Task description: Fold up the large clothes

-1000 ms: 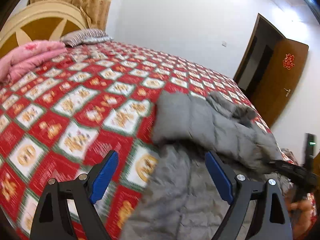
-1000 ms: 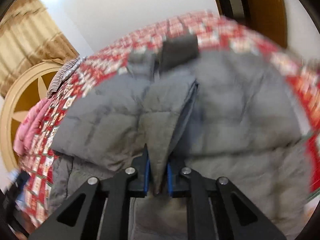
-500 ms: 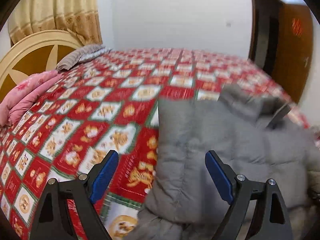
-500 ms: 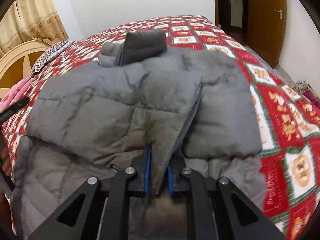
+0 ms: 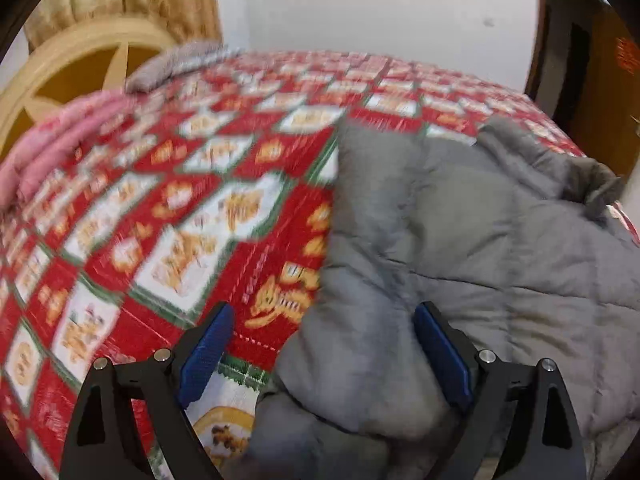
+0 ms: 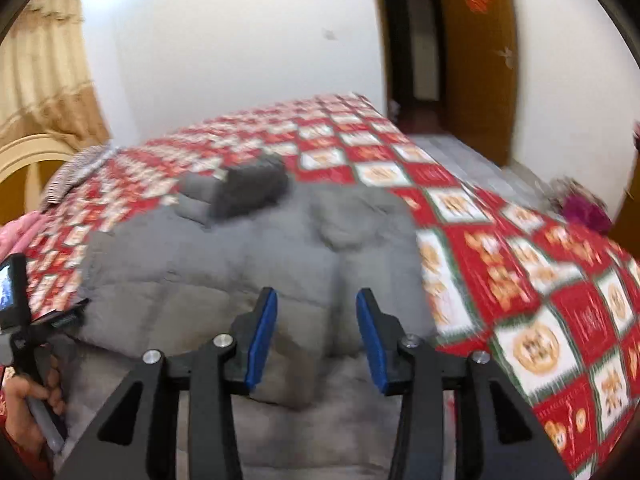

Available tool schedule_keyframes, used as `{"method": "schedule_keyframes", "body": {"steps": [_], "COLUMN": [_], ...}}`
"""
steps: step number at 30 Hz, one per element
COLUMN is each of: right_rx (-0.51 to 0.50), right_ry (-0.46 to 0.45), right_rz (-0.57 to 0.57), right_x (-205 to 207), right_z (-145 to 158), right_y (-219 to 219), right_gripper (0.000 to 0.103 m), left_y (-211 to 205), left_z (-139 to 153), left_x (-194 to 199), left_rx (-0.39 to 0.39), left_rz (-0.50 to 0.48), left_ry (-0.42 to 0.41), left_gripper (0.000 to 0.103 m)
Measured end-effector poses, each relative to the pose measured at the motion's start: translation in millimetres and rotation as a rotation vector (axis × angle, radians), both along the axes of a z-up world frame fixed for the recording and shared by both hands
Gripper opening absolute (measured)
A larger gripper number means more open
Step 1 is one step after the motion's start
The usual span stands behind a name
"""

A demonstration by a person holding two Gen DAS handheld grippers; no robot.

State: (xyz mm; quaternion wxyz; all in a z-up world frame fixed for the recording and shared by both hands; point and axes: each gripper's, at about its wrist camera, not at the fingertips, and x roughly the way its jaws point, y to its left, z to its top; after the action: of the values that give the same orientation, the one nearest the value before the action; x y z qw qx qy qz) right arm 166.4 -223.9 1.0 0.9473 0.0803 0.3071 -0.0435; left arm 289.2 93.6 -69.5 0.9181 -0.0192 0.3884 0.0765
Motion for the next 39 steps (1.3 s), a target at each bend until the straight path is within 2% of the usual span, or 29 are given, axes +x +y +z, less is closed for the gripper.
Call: {"method": "schedule_keyframes", "body": {"steps": [3, 5, 7, 9, 10, 12, 17, 22, 24, 26, 27, 28, 29, 30, 31, 32, 34, 36, 37, 39], "right_rx": [-0.001, 0.016, 0.064, 0.065, 0.050, 0.032, 0.005, -0.014, -0.050, -0.013, 0.005, 0.017, 0.026, 0.049, 0.107, 0.149, 0.243, 0.279, 0.274, 0.217], "right_ry": [0.037, 0.098, 0.181, 0.206, 0.203, 0.207, 0.238, 0.244, 0.256, 0.200, 0.156, 0.105, 0.084, 0.069, 0.055, 0.055, 0.091, 0.132, 0.163, 0.216], "right_rz": [0.089, 0.112, 0.112, 0.111, 0.117, 0.115, 0.128, 0.141, 0.159, 0.181, 0.182, 0.172, 0.157, 0.140, 0.113, 0.101, 0.068, 0.042, 0.025, -0.003], "right_x": [22.8, 38.9, 49.0, 50.6, 47.9, 43.6, 24.8, 35.8, 38.6, 34.9, 33.8, 37.5, 43.9, 54.0, 74.0, 89.9, 137.7, 173.4, 198.0, 221.6], "right_z": [-7.8, -26.6, -53.3, -66.7, -69.5, -70.0, -71.9, -71.2, -63.4, -38.4, -23.3, -1.2, 12.5, 25.1, 40.4, 47.4, 54.2, 49.1, 41.6, 26.3], "right_y": [21.2, 25.9, 20.4, 16.1, 15.2, 16.5, 20.3, 20.5, 24.7, 20.0, 16.8, 11.4, 8.3, 4.9, -1.8, -6.9, -17.9, -19.7, -17.7, -13.2], "right_gripper": [0.042, 0.037, 0.035, 0.030, 0.028, 0.028, 0.028, 0.028, 0.030, 0.033, 0.034, 0.040, 0.053, 0.060, 0.068, 0.068, 0.068, 0.068, 0.068, 0.067], "left_y": [-18.6, -25.5, -26.3, -22.6, -18.9, -14.9, -20.5, -22.5, -17.5, -6.3, -0.5, 5.0, 9.7, 14.6, 16.7, 18.6, 17.5, 12.0, 7.1, -1.0], "left_z": [16.8, 16.4, 1.2, -17.2, -20.1, -20.4, -22.0, -24.9, -20.9, -6.9, 3.6, 15.9, 26.8, 41.1, 50.8, 60.0, 72.1, 75.4, 76.2, 77.2], "left_x": [-4.6, 0.7, 5.7, 8.5, 10.8, 11.5, 4.6, 6.4, 6.3, 3.2, 0.0, -3.5, -5.3, -5.4, -3.5, 0.6, 14.4, 27.0, 33.6, 41.1], "left_rx": [0.036, 0.101, 0.160, 0.160, 0.132, 0.129, 0.182, 0.212, 0.173, 0.089, 0.053, 0.023, -0.001, -0.035, -0.060, -0.088, -0.121, -0.113, -0.106, -0.091], "left_rz": [-0.053, -0.051, -0.034, -0.043, -0.043, -0.029, -0.043, -0.052, -0.069, -0.116, -0.128, -0.127, -0.121, -0.118, -0.118, -0.116, -0.120, -0.134, -0.152, -0.174], "left_ry": [-0.053, -0.058, -0.029, 0.011, 0.032, 0.035, 0.035, 0.050, 0.056, 0.066, 0.044, 0.005, -0.029, -0.071, -0.094, -0.114, -0.133, -0.118, -0.107, -0.096], "left_gripper": [0.092, 0.092, 0.092, 0.092, 0.093, 0.093, 0.093, 0.093, 0.093, 0.092, 0.092, 0.092, 0.092, 0.093, 0.093, 0.093, 0.093, 0.093, 0.093, 0.093]}}
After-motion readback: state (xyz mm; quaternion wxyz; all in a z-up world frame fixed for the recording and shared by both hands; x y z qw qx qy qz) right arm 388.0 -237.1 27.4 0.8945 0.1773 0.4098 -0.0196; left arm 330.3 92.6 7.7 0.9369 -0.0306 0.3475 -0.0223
